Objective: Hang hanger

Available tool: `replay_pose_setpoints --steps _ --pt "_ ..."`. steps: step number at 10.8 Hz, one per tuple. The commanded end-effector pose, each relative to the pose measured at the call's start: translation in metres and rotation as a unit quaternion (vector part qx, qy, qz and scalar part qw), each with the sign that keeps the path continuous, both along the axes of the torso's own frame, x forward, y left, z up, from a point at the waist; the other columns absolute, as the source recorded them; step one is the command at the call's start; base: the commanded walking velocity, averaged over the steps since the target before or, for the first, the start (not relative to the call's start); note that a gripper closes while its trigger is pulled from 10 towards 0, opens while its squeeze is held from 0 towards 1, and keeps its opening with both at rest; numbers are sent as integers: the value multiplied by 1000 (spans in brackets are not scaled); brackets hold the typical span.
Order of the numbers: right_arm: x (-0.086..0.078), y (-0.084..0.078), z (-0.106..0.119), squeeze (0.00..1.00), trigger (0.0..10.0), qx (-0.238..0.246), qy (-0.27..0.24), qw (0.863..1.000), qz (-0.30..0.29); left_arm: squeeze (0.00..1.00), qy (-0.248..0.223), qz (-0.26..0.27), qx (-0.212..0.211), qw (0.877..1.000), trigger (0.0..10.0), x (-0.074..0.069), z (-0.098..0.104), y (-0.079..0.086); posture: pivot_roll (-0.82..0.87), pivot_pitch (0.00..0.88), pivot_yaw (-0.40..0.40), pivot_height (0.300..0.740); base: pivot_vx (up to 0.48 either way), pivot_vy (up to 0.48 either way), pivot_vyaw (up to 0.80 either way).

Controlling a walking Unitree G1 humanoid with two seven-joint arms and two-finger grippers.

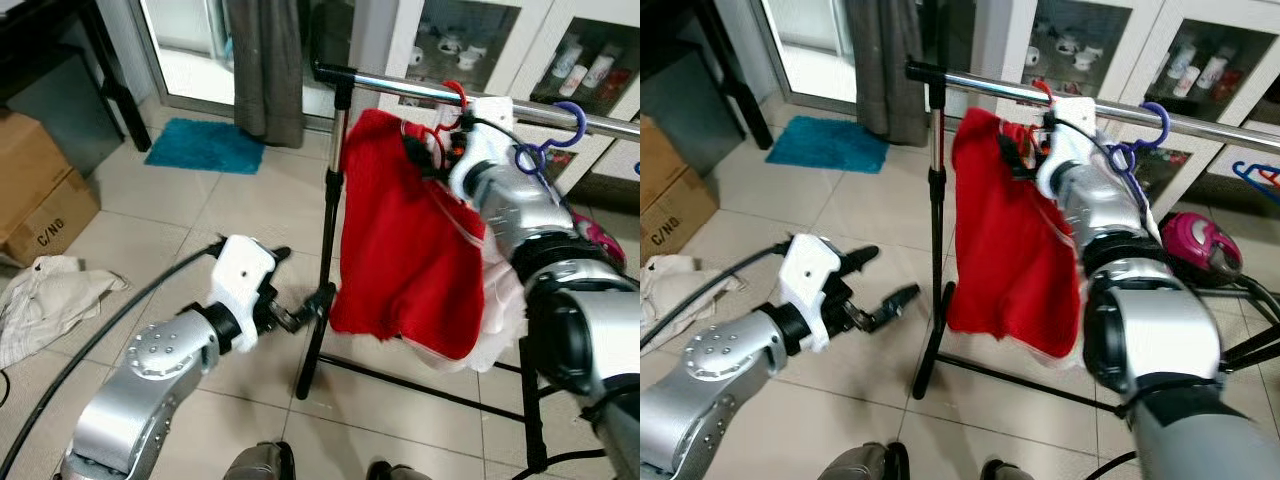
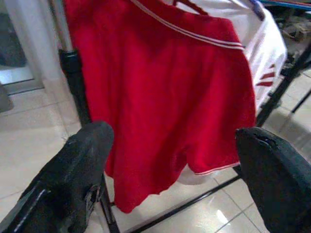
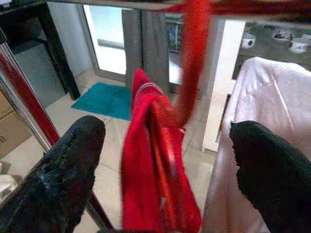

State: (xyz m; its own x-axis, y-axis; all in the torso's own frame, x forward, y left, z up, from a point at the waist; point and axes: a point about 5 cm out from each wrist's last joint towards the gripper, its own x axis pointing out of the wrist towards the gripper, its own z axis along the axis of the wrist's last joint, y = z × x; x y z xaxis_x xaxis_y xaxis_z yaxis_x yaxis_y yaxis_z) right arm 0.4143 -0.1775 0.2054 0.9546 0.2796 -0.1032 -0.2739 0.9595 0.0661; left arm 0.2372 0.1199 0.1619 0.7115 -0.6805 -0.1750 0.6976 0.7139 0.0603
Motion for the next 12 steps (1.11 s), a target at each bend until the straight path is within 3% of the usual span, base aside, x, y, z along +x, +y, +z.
replay_pose_setpoints --steps 1,2,4,5,11,12 --pt "-1 -5 -2 0 2745 -18 18 1000 10 0 7 -21 1 1000 10000 -1 -1 -3 191 104 -19 740 0 0 0" --pt "-2 -9 -6 0 1804 -19 30 999 5 0 10 -38 0 999 10000 -3 0 -5 190 102 -18 740 0 0 0" --pt "-4 -9 -12 0 1216 -20 47 999 7 0 11 -50 0 999 10000 -4 0 -8 193 97 -20 740 0 0 0" --pt "-4 -10 -15 0 0 -17 53 998 0 0 11 -51 2 999 10000 -4 0 -7 197 94 -24 740 0 0 0" --pt "-7 -22 -14 0 353 -23 60 998 19 0 18 -69 7 997 10000 -9 -3 -5 196 58 -22 740 0 0 0" --pt "-8 -23 -14 0 0 -17 62 998 20 0 19 -75 7 997 10000 -9 -3 -5 194 52 -19 740 0 0 0"
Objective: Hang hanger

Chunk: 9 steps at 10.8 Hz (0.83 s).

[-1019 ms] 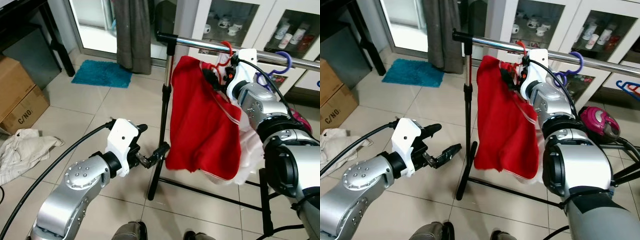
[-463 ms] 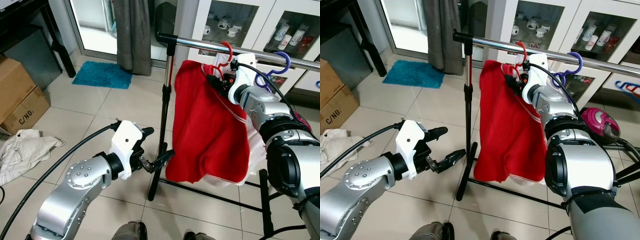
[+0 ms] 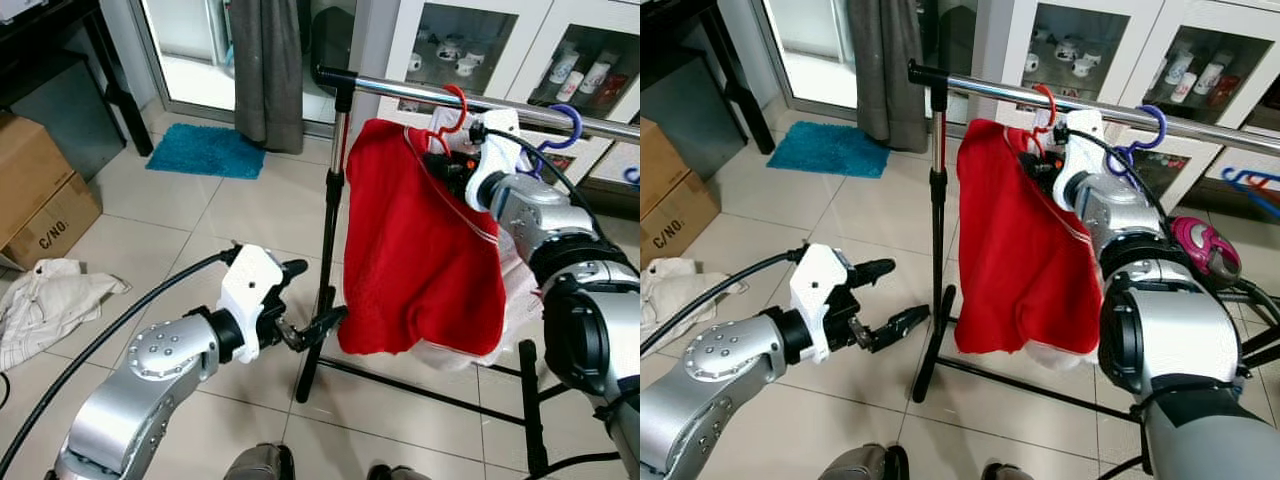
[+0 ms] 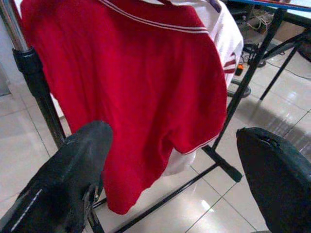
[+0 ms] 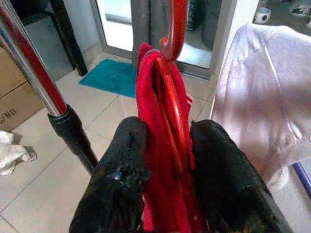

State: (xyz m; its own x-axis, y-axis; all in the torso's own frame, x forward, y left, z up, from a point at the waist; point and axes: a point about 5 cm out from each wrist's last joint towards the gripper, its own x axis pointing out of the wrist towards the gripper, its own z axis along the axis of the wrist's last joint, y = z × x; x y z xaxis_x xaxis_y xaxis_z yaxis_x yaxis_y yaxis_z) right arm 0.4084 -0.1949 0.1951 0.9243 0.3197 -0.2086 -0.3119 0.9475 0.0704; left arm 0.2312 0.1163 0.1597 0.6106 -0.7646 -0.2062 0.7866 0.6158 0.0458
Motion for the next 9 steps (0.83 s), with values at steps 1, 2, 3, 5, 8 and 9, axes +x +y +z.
replay_pose_setpoints --steps 1,2,3,5,8,9 --pt "-2 -6 -5 0 0 -4 13 1000 0 0 4 -13 2 1000 10000 -3 -2 -2 193 47 -17 740 0 0 0" --pt "-3 -6 -6 0 0 -4 17 1000 5 0 4 -15 2 1000 10000 -3 -2 -2 192 45 -17 740 0 0 0" --pt "-3 -5 -7 0 0 -4 19 1000 9 0 3 -17 3 1000 10000 -3 -2 -2 189 42 -15 740 0 0 0" --pt "-3 -5 -6 0 0 -1 20 1000 12 0 3 -21 3 1000 10000 -1 -2 -4 186 40 -14 740 0 0 0" --pt "-4 -4 -9 0 0 0 24 1000 10 0 3 -22 6 1000 10000 -1 -3 -4 186 43 -13 740 0 0 0" --pt "-4 -2 -13 0 0 2 26 1000 6 0 1 -19 5 1000 10000 1 -2 -5 187 42 -12 740 0 0 0"
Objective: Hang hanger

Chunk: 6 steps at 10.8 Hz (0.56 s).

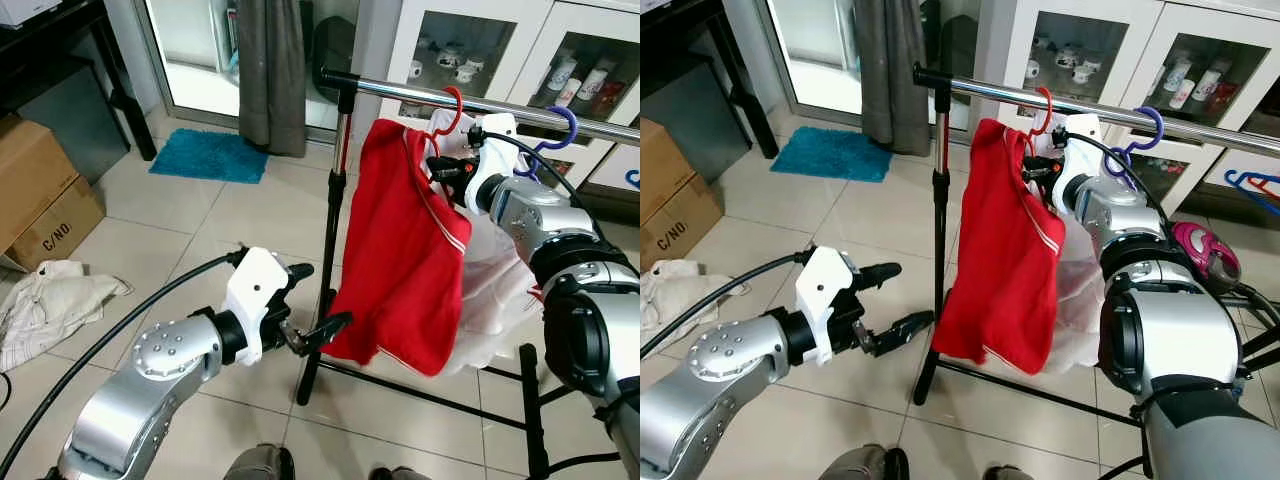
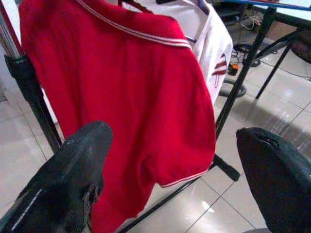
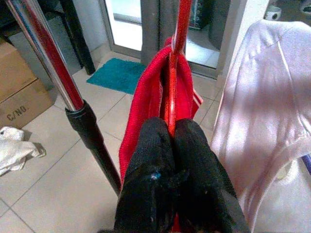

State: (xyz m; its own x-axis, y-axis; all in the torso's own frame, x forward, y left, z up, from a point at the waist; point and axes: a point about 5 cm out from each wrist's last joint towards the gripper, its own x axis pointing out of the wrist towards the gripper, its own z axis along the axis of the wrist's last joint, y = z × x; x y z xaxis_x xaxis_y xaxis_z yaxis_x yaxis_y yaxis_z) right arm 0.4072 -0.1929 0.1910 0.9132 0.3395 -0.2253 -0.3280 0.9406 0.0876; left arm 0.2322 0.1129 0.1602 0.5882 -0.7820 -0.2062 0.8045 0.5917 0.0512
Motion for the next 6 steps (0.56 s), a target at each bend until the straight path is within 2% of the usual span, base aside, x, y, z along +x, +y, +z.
replay_pose_setpoints --steps 1,2,3,4,6 --pt "-3 -1 -12 0 0 -3 17 1000 -4 0 1 -2 3 1000 10000 1 -3 -2 188 44 -10 740 0 0 0" --pt "-3 3 -12 0 2235 -20 10 1000 5 0 0 -1 4 1000 10000 2 -2 -1 187 45 -9 740 0 0 0" --pt "-3 4 -13 0 10000 -12 13 1000 -7 0 0 0 4 1000 10000 2 -3 -1 185 46 -7 740 0 0 0" --pt "-1 4 -12 1000 10000 -8 13 1000 -26 0 0 -1 5 1000 10000 2 -3 -2 186 47 -6 740 0 0 0" --pt "1 6 -8 1000 10000 -7 4 999 -46 0 -1 0 5 1000 10000 3 -3 -2 186 49 -8 740 0 0 0"
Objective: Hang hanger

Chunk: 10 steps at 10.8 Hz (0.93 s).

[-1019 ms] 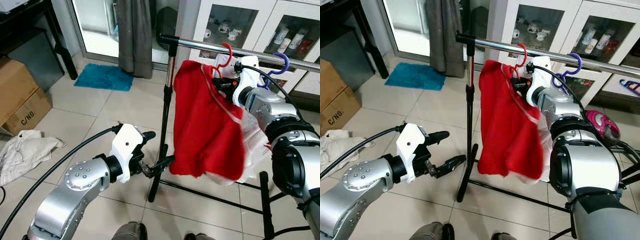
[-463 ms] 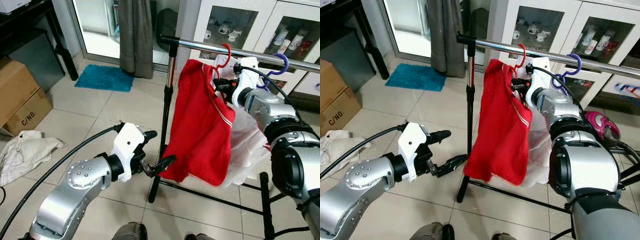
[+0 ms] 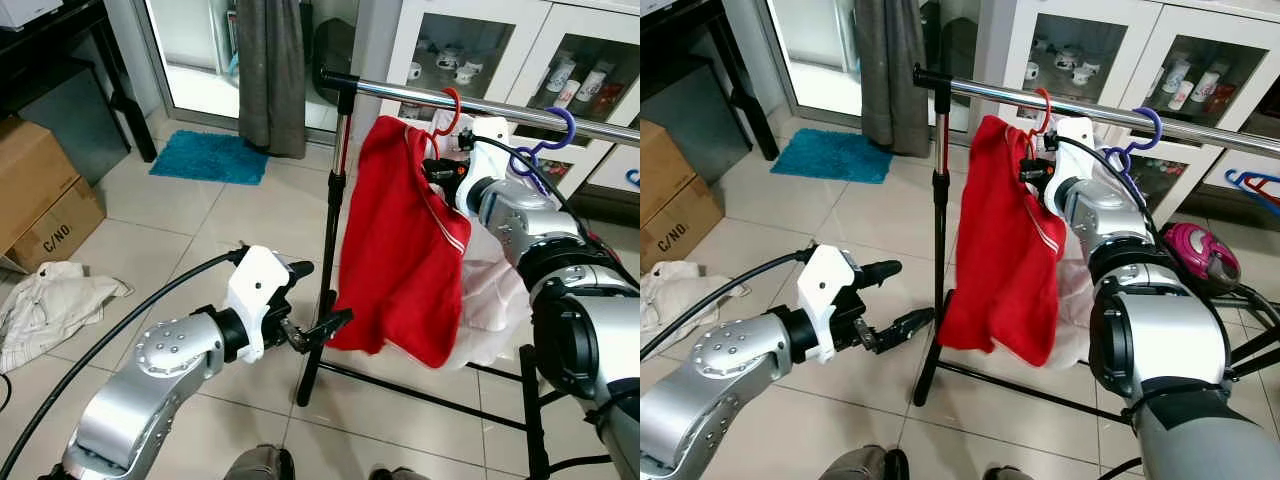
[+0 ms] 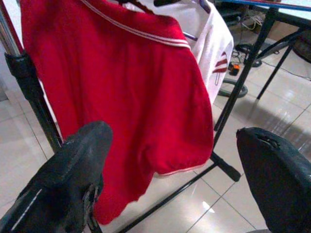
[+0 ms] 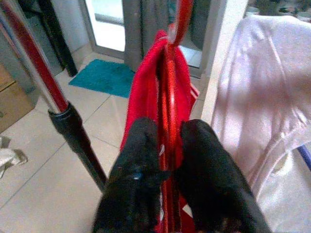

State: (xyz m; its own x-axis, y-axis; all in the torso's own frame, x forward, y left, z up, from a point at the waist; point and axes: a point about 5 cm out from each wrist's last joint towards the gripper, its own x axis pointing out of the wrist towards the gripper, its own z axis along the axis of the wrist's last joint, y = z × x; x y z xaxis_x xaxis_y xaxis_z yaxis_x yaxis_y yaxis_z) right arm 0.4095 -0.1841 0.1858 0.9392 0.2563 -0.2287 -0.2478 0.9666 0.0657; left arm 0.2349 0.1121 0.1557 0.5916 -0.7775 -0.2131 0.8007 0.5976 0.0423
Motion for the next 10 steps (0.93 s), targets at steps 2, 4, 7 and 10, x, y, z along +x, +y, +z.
replay_pose_setpoints --steps 2,4,7,10 --pt "1 1 1 0 10000 14 1 1000 -20 0 -8 -2 4 1000 10000 2 2 -1 187 53 -13 740 0 0 0" --pt "1 3 0 0 10000 12 4 1000 -23 0 -6 -5 3 1000 10000 1 2 -1 187 60 -15 740 0 0 0" --pt "1 5 -2 0 9922 16 9 999 -33 0 -6 -8 4 1000 10000 1 2 -2 190 67 -14 740 0 0 0" --pt "0 7 -5 0 0 23 15 999 -19 0 -5 -9 5 1000 10000 0 1 -3 190 67 -14 740 0 0 0"
